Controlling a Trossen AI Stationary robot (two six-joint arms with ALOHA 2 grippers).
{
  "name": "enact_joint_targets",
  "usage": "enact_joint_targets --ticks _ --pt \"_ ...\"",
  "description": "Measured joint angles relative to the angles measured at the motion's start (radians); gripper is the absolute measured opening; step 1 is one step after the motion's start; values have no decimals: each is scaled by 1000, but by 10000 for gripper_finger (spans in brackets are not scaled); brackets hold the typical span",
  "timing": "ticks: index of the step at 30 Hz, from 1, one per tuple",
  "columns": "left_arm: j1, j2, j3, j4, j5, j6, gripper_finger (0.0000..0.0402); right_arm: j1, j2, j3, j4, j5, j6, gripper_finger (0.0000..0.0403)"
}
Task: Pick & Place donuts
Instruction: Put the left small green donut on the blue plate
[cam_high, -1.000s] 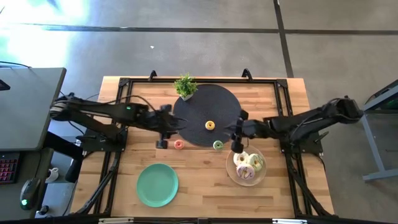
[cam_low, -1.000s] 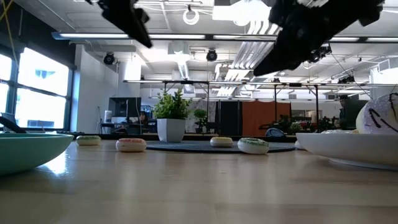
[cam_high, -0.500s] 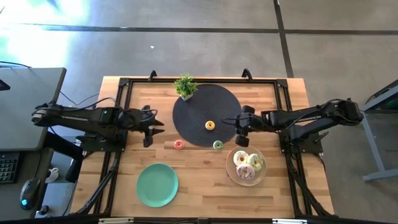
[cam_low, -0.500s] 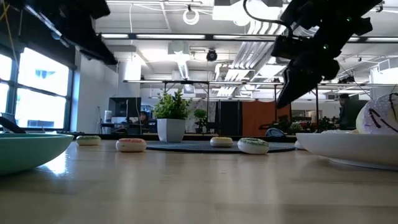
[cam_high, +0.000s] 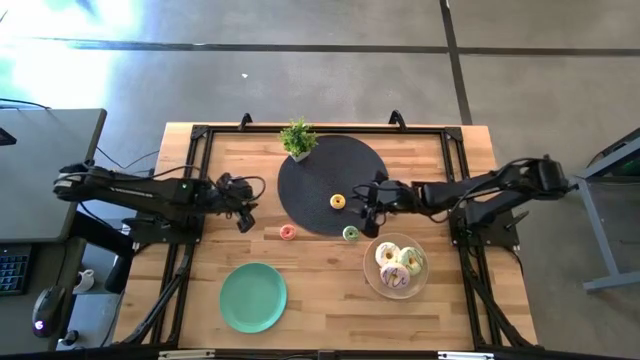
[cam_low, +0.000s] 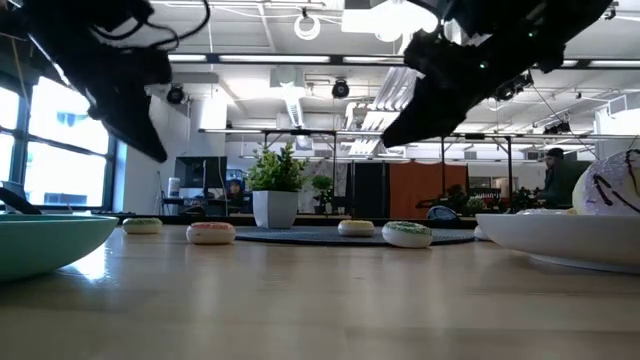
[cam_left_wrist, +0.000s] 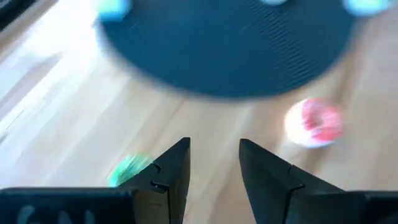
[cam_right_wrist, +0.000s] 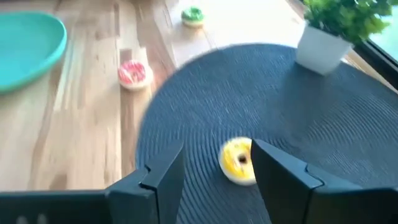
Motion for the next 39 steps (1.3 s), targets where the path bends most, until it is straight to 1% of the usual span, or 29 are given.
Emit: enact_joint_targets --ticks 2,4,8,12,18,23,26,28,31,36,37,39 --pt "0 36 0 -47 -35 -61 133 9 38 0 57 0 0 181" --pt "0 75 0 -89 -42 -123 133 17 72 0 101 0 -4 181" --pt "0 164 0 -104 -53 -205 133 30 117 0 147 0 -7 181" --pt "0 264 0 -70 -94 -216 133 37 129 0 146 0 -7 181" --pt "0 391 0 -11 -101 -217 133 36 129 0 147 1 1 181" --pt "-1 462 1 -1 -135 -270 133 36 129 0 151 1 0 181" --pt "0 480 1 -3 -176 -279 133 36 129 0 158 1 -14 181" --pt "0 482 1 -4 -185 -278 130 36 129 0 178 1 -42 181" --pt "0 482 1 -6 -180 -275 104 36 130 0 228 1 -76 181" --pt "0 482 1 -7 -171 -275 17 36 130 0 337 1 -110 181" --pt "0 482 1 -7 -170 -280 9 36 130 0 362 1 -110 181" --pt "0 482 8 -18 -147 -287 13 32 130 0 420 1 -112 181"
